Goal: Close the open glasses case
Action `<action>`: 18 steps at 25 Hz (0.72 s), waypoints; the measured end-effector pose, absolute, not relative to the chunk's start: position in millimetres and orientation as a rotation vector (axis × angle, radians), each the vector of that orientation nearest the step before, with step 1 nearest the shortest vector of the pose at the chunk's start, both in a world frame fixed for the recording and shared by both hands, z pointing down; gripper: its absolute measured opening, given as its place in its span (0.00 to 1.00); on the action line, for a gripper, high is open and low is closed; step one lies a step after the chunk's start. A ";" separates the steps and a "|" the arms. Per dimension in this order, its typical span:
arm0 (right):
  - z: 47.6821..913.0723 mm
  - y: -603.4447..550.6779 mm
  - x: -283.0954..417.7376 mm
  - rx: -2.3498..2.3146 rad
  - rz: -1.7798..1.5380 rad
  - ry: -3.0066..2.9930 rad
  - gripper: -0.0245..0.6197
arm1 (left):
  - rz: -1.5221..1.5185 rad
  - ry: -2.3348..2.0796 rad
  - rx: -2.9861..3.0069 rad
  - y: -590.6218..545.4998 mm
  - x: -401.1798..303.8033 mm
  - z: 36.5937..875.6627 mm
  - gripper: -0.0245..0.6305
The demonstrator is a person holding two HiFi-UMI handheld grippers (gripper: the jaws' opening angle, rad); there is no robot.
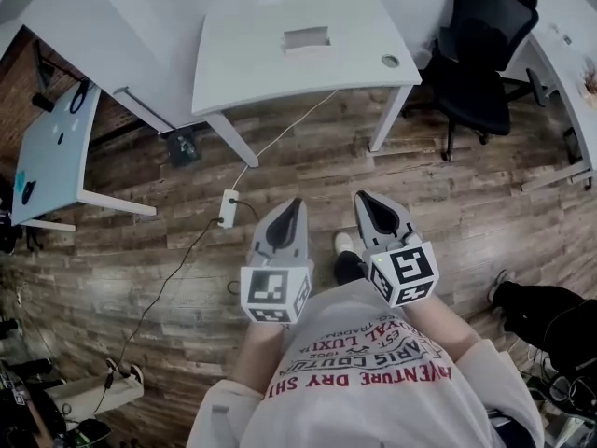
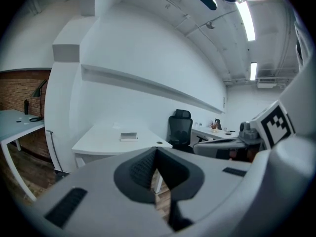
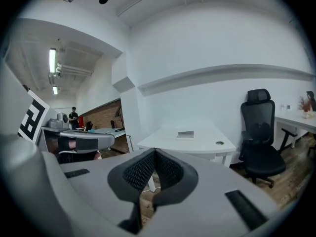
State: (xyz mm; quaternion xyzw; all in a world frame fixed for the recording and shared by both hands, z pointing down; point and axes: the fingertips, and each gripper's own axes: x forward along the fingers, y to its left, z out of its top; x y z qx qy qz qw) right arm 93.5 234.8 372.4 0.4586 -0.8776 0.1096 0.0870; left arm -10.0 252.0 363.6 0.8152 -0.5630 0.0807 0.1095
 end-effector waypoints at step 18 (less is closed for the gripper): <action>376.0 35.8 123.5 1.277 0.374 -2.636 0.06 | 0.235 -1.722 2.296 64.3 11.4 374.5 0.04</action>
